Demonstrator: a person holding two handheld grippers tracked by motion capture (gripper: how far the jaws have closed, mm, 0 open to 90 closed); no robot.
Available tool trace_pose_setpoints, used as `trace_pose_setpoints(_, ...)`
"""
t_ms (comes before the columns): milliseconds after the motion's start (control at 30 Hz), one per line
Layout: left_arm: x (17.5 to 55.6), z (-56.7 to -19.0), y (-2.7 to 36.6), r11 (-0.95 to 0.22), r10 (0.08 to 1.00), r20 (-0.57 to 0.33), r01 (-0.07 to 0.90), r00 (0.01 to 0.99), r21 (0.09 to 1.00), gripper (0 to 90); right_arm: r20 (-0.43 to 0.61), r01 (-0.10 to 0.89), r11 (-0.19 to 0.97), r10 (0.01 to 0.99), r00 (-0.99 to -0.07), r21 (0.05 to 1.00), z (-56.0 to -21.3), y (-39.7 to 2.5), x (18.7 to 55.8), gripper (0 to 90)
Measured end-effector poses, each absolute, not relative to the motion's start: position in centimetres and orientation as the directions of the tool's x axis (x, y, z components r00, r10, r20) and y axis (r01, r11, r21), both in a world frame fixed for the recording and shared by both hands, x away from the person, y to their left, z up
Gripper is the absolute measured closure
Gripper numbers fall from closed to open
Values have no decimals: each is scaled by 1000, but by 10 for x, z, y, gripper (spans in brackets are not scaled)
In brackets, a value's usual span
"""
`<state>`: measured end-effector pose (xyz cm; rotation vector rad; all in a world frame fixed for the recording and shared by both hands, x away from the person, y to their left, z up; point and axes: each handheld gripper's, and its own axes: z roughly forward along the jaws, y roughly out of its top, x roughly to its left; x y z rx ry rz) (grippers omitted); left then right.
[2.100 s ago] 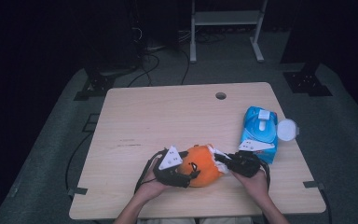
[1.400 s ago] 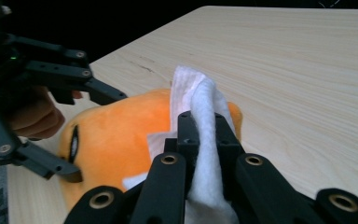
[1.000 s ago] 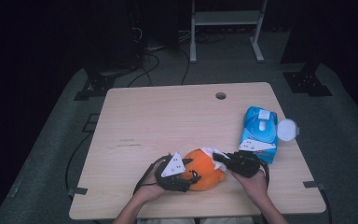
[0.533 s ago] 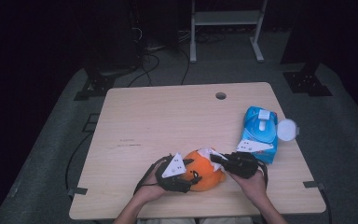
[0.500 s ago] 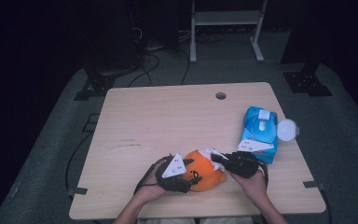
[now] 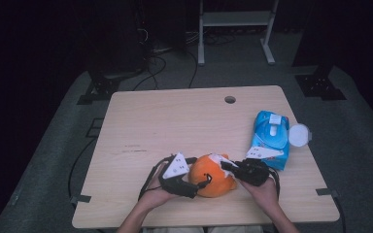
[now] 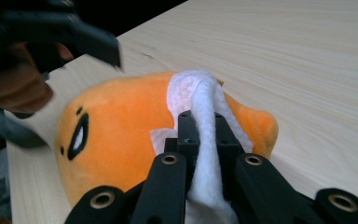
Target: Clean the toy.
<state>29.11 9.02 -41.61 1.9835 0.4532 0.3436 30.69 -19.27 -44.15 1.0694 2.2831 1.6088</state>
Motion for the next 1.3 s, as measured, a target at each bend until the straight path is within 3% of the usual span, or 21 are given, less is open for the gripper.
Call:
trace_pose_setpoints(133,297,-433,87,-433,445,-49,262,894,862,175,285,470,156,618,-733,869,-439,-195,307,848)
trace_pose_setpoints(267,292,-432,84,-473,422,31,191,906,860,314,282,429,161,545,-790,889,-428,-180,296,848)
trace_pose_setpoints(333,290,-431,82,-482,404,63,154,913,862,327,275,404,173,496,-823,898,-422,-171,291,848)
trace_pose_setpoints(400,289,-431,83,-471,402,69,142,913,870,311,232,379,209,505,-831,901,-418,-167,290,847)
trace_pose_setpoints(533,297,-434,85,-405,467,-55,269,883,874,162,221,404,201,586,-779,892,-423,-180,298,846)
trace_pose_setpoints(600,298,-437,84,-398,467,-78,288,881,871,207,254,428,173,590,-767,887,-427,-185,300,847)
trace_pose_setpoints(700,292,-434,80,-439,441,19,197,897,877,323,259,414,178,550,-794,893,-421,-174,292,846)
trace_pose_setpoints(800,284,-432,73,-485,392,109,105,914,868,349,211,360,226,496,-842,905,-412,-154,282,846)
trace_pose_setpoints(867,281,-431,72,-492,381,128,83,916,867,348,168,336,254,513,-842,907,-409,-148,282,844)
trace_pose_setpoints(933,284,-431,75,-467,395,86,119,915,876,301,162,343,251,543,-824,905,-410,-153,286,843)
trace_pose_setpoints(1000,291,-432,77,-413,432,-13,211,902,886,190,156,355,247,579,-800,902,-412,-161,288,845)
trace_pose_setpoints(1100,302,-437,77,-357,462,-174,362,870,861,119,212,390,211,567,-796,896,-417,-166,287,845)
trace_pose_setpoints(1133,303,-439,77,-359,456,-176,361,873,861,140,219,390,212,555,-803,896,-417,-163,285,844)
trace_pose_setpoints(1233,296,-436,78,-411,432,-59,255,900,875,295,175,357,246,546,-819,901,-413,-155,282,844)
trace_pose_setpoints(1300,291,-433,76,-442,414,11,190,910,877,345,167,353,243,559,-812,904,-412,-158,285,845)
